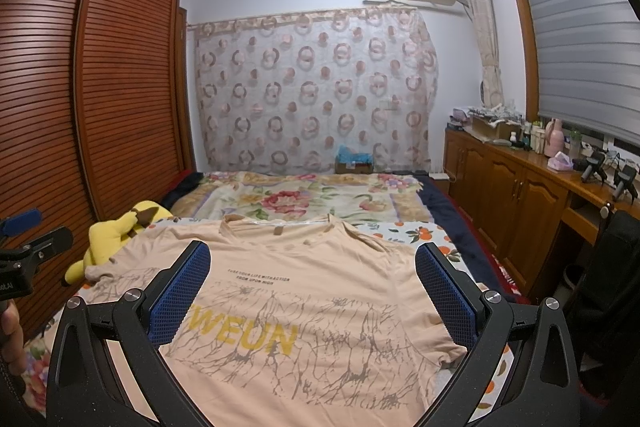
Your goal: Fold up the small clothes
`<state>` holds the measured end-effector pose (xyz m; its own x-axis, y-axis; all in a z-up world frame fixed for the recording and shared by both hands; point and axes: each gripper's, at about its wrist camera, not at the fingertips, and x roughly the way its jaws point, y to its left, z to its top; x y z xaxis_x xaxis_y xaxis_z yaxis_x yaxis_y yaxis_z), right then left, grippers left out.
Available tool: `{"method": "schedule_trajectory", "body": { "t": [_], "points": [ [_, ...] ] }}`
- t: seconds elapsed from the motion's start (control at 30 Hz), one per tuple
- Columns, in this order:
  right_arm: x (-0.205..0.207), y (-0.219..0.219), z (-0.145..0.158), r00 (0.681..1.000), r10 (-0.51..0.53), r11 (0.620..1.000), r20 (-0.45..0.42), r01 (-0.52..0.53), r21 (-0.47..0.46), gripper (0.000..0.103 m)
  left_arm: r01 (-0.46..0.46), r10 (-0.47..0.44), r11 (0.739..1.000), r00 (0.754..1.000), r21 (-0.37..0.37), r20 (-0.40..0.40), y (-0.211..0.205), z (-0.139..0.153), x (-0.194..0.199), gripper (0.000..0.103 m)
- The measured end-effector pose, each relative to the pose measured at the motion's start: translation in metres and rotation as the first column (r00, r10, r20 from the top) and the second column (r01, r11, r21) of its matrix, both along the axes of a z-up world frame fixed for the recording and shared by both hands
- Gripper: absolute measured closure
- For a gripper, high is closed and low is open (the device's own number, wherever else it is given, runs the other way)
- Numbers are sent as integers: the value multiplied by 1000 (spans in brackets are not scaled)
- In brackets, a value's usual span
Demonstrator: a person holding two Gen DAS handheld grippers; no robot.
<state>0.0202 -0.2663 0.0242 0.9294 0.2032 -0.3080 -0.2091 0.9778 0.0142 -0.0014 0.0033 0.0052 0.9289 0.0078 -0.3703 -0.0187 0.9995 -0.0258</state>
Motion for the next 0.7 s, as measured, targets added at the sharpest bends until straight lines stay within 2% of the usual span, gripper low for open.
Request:
{"method": "schedule_trajectory", "body": {
  "t": [0.7],
  "points": [
    [0, -2, 1, 1000, 0, 1000, 0, 0, 2, 0, 0, 0, 1000, 1000, 3, 5, 3, 8, -1, 0]
  ]
}}
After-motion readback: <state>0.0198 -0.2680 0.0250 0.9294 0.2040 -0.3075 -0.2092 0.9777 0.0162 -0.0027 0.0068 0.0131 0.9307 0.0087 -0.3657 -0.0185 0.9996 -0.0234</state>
